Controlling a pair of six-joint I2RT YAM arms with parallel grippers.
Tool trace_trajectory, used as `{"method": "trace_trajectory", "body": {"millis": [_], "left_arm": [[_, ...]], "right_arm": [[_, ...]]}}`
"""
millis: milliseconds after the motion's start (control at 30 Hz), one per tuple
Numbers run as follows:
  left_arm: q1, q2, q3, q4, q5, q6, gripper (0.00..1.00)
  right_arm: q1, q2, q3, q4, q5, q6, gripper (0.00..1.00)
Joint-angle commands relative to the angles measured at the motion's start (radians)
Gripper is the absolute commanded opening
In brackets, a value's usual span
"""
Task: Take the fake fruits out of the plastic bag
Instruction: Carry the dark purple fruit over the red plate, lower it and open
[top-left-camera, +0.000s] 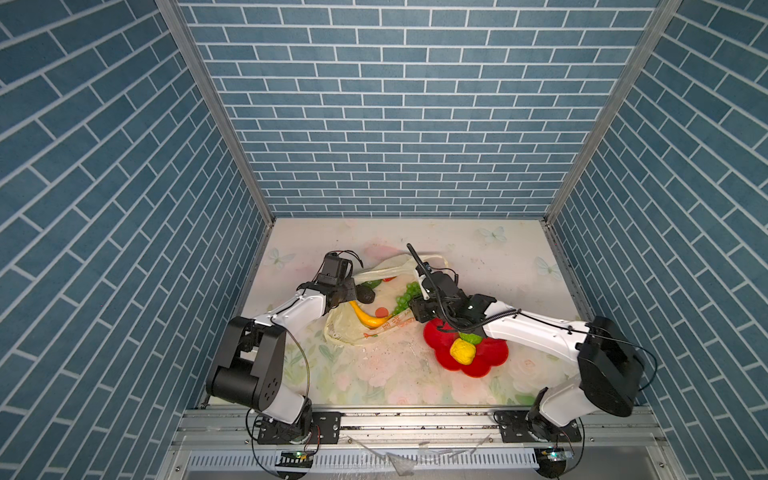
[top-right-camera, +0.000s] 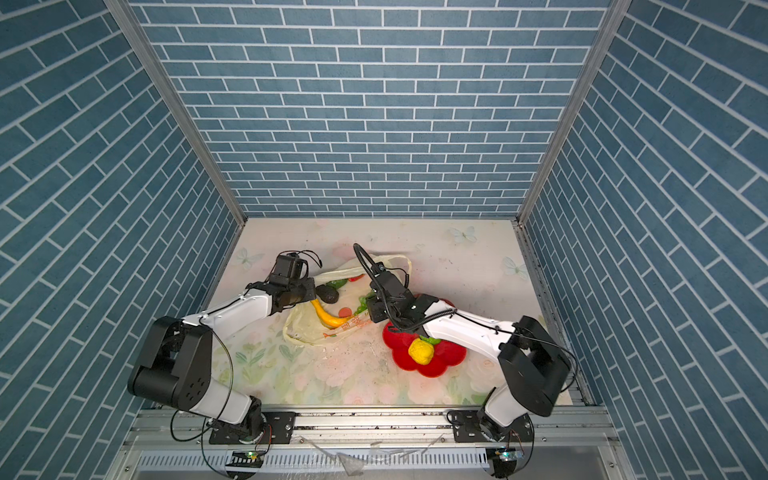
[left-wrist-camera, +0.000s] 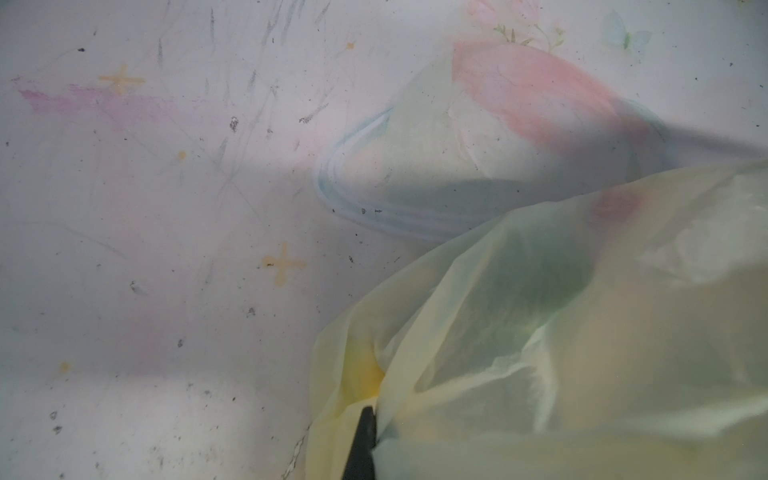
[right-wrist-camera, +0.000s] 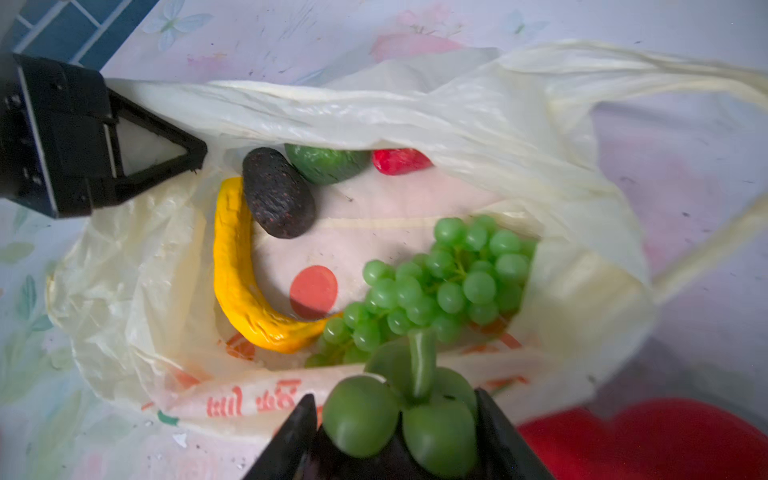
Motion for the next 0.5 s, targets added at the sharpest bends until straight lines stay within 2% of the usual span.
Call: {"method": "trace_trajectory", "body": {"millis": [0,167,467], "left_arm": [[0.008,-0.01,-0.01,0.002,-0.009,0.005,0.0],[0.008,-0.006,-0.009,0.003,-0.008,0.005,0.0],[0.008,-0.004,-0.01,0.002,-0.01,0.007,0.0]], "right_arm": [[0.014,-0.104,-0.115,0.016,0.174,-0.039,0.48],[0.034,-0.168,-0.231,0.064,0.264,-0.039,0.47],[0.057,-0.137,-0.336,0.225,0.356,-0.029,0.48]]}}
